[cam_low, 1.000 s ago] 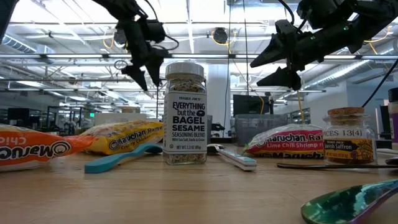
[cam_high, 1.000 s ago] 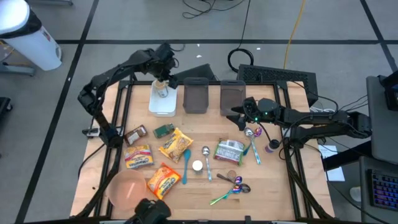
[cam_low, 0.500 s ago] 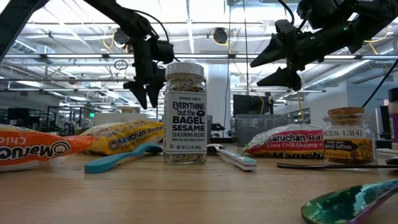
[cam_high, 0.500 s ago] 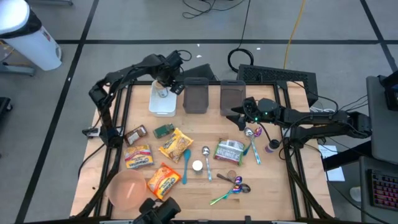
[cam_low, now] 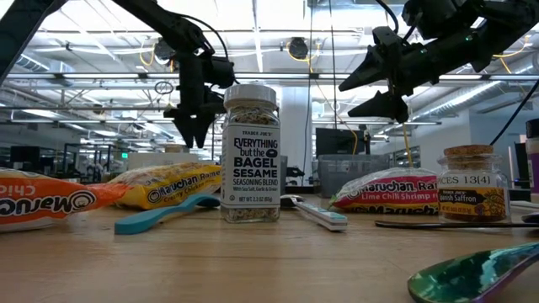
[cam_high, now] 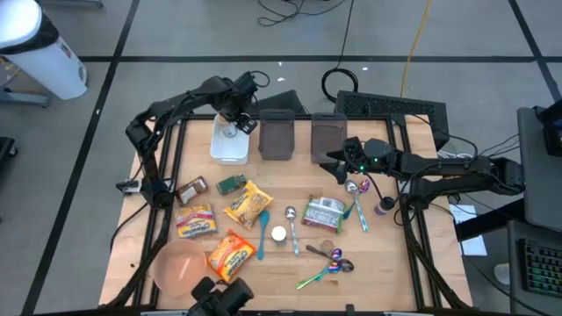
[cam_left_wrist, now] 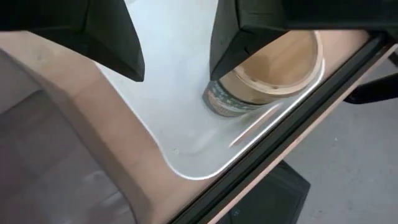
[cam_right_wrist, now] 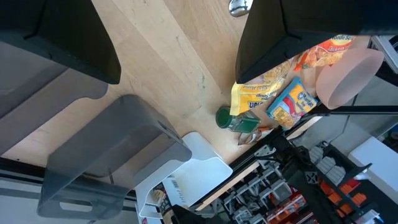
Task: Pick & Place Food Item
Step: Put the golden seasoning bottle into the white bin
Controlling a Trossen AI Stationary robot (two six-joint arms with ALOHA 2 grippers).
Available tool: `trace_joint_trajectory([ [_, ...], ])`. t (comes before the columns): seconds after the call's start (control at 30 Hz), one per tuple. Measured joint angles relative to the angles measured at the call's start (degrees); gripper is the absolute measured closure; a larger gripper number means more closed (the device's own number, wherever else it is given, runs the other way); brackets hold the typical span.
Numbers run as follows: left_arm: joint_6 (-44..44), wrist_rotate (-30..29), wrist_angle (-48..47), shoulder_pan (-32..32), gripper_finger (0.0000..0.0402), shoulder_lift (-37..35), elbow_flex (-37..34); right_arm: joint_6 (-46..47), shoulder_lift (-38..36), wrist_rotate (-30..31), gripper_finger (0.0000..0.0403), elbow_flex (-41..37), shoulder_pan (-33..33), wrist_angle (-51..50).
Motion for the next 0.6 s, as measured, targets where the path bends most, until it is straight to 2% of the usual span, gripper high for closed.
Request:
trace_joint_trajectory([
  [0.27,0.7,-1.9,-1.6,0.2,0.0213,0.0,0.0,0.0,0.0,0.0,0.009,0.0,0.0,0.0],
  [0.6,0.7,-0.1,-1.1,0.0,0.0213,0.0,0.0,0.5,0.0,0.0,0.009,0.0,0.0,0.0],
])
